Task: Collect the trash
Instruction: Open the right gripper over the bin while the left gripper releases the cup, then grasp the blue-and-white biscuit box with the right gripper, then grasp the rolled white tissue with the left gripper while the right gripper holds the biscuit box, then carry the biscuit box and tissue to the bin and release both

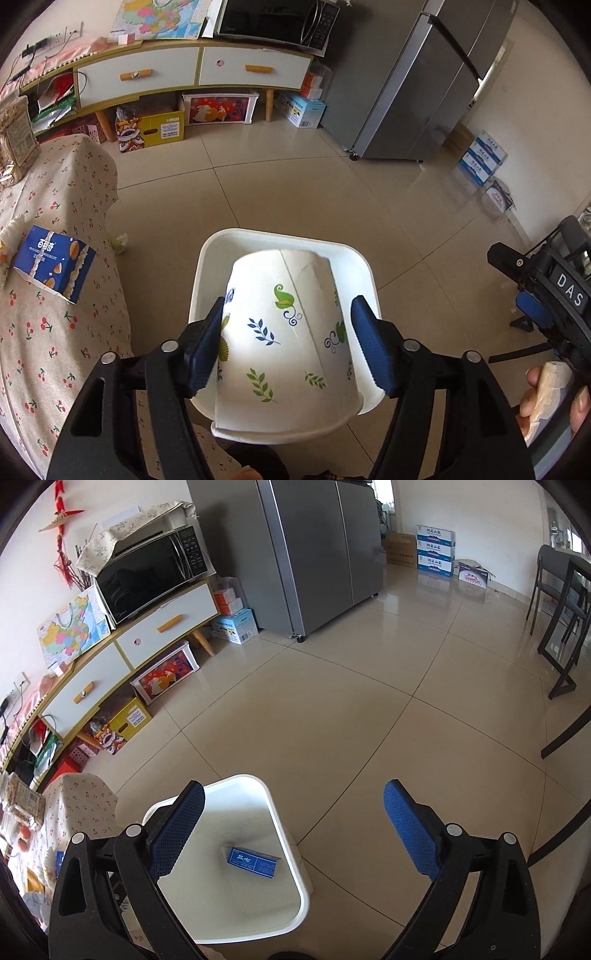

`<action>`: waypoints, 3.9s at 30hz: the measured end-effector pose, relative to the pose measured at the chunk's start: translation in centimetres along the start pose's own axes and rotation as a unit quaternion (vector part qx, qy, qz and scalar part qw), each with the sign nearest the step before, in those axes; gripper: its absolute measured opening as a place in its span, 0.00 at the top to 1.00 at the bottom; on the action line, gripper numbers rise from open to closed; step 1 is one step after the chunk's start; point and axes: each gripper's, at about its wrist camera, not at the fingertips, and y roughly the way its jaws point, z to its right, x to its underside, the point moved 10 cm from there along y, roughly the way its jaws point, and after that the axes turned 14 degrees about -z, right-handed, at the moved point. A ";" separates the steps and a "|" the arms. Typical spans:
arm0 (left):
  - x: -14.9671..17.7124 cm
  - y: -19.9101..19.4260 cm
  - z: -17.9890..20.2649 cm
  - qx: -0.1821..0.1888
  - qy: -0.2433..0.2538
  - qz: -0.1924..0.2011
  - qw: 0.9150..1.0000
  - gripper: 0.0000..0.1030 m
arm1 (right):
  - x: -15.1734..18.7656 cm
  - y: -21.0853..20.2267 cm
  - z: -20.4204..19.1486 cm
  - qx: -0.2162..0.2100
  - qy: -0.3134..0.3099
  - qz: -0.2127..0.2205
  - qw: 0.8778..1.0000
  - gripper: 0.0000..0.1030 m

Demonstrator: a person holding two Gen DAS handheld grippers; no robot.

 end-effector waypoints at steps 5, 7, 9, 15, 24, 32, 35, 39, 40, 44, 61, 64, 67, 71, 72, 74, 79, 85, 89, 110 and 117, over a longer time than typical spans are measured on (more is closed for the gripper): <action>0.3 -0.2 0.1 -0.019 0.014 0.001 1.000 0.24 | -0.1 0.2 -0.7 -0.004 -0.002 -0.003 1.000 0.09; 0.3 -0.8 -1.1 -0.046 0.021 0.007 0.999 0.23 | 0.1 0.2 -1.8 -0.007 -0.012 -0.005 1.000 0.09; 0.5 -1.9 -2.6 -0.076 0.024 0.017 0.997 0.22 | 0.4 0.1 -3.2 -0.012 -0.024 -0.007 1.000 0.09; 1.1 -5.2 -9.1 -0.160 0.002 0.034 0.986 0.18 | 2.3 -0.5 -8.5 -0.023 -0.081 -0.009 0.996 0.08; 3.1 -9.4 -19.3 -0.236 -0.044 0.049 0.970 0.18 | 7.6 0.3 -18.5 -0.057 -0.202 -0.056 0.976 0.08; 5.5 -11.8 -25.8 -0.261 -0.083 0.052 0.960 0.18 | 11.3 1.5 -24.6 -0.065 -0.277 -0.085 0.955 0.08; 6.4 -12.5 -28.0 -0.263 -0.101 0.046 0.958 0.18 | 12.4 2.3 -25.8 -0.074 -0.283 -0.103 0.951 0.08; 7.4 -13.4 -30.2 -0.262 -0.121 0.041 0.957 0.18 | 14.3 3.6 -27.4 -0.087 -0.292 -0.133 0.943 0.08; 7.6 -13.6 -30.6 -0.259 -0.127 0.041 0.957 0.18 | 14.6 3.9 -27.8 -0.089 -0.294 -0.136 0.942 0.08; 8.3 -14.3 -31.7 -0.248 -0.136 0.039 0.958 0.18 | 15.1 3.7 -30.4 -0.089 -0.341 -0.103 0.930 0.07; 8.6 -16.9 -32.9 -0.221 -0.121 0.047 0.967 0.18 | 18.2 9.6 -38.0 -0.114 -0.562 -0.146 0.806 0.07; 8.7 -16.4 -33.2 -0.220 -0.122 0.038 0.967 0.18 | 19.2 10.0 -38.1 -0.127 -0.564 -0.152 0.802 0.20; 8.5 -16.0 -33.2 -0.215 -0.125 0.034 0.968 0.18 | 19.4 9.5 -38.3 -0.148 -0.552 -0.161 0.805 0.37; 8.0 -16.2 -32.8 -0.218 -0.120 0.042 0.968 0.18 | 19.5 8.9 -38.1 -0.139 -0.551 -0.157 0.808 0.43; 7.9 -16.3 -32.6 -0.220 -0.118 0.045 0.967 0.18 | 19.4 8.7 -37.9 -0.134 -0.547 -0.156 0.812 0.44; 7.7 -16.4 -32.5 -0.222 -0.115 0.050 0.967 0.18 | 19.2 8.0 -37.6 -0.131 -0.538 -0.154 0.818 0.45; 6.4 -16.8 -31.8 -0.209 -0.111 0.063 0.969 0.18 | 18.3 5.1 -36.5 -0.122 -0.481 -0.150 0.855 0.45; 3.4 -16.1 -30.9 -0.193 -0.100 0.072 0.974 0.18 | 18.8 0.8 -33.7 -0.144 -0.412 -0.156 0.886 0.45; 1.2 -13.7 -31.0 -0.178 -0.102 0.048 0.978 0.18 | 18.8 0.0 -31.5 -0.167 -0.366 -0.153 0.903 0.44; -2.1 -2.7 -31.9 -0.163 -0.098 -0.045 0.981 0.62 | 17.6 1.8 -29.5 -0.184 -0.333 -0.179 0.907 0.48; -0.2 -5.8 -32.3 -0.150 -0.111 -0.020 0.982 0.64 | 19.5 0.8 -31.3 -0.212 -0.359 -0.185 0.890 0.49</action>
